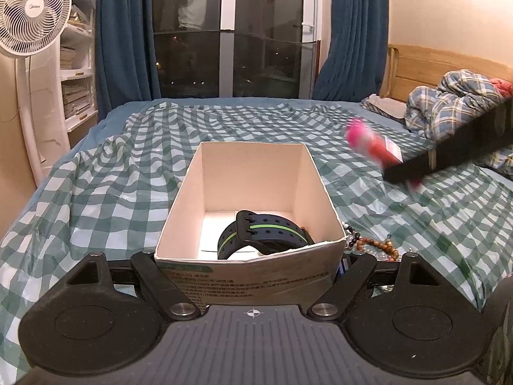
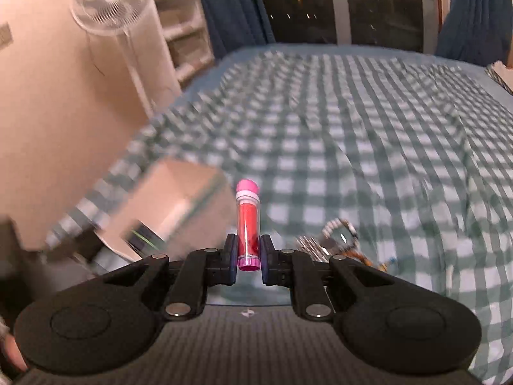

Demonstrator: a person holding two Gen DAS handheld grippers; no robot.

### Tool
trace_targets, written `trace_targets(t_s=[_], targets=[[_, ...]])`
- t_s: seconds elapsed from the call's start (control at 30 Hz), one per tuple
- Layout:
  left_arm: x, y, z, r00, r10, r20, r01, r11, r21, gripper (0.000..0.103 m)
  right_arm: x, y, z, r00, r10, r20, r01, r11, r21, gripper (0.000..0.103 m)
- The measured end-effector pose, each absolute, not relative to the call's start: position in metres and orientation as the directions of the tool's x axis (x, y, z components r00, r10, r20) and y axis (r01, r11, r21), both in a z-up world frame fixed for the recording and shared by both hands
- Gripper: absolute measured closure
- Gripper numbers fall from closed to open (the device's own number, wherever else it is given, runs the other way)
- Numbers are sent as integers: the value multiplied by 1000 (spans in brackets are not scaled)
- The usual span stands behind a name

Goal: Organize jewelry
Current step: 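Carry the pink lipstick charm with the right tool and drop it into the box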

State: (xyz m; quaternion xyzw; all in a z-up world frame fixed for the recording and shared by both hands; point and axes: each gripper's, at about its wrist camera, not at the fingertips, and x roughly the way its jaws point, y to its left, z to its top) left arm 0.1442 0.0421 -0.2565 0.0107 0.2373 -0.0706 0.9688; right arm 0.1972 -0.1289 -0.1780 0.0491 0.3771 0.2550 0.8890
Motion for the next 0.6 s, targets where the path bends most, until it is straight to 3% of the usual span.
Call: trace_targets(t_s=[0.2, 0.33, 0.6], targets=[[135, 34, -250, 902, -159, -401, 187, 982, 30, 47, 190, -102, -137, 564, 572, -595, -522, 806, 280, 0], [125, 24, -247, 919, -176, -353, 219, 972, 86, 47, 196, -89, -141, 529, 579, -620, -537, 794, 284, 0], [125, 25, -248, 919, -183, -350, 224, 971, 80, 47, 195, -81, -158, 512, 566, -646, -557, 791, 251, 0]])
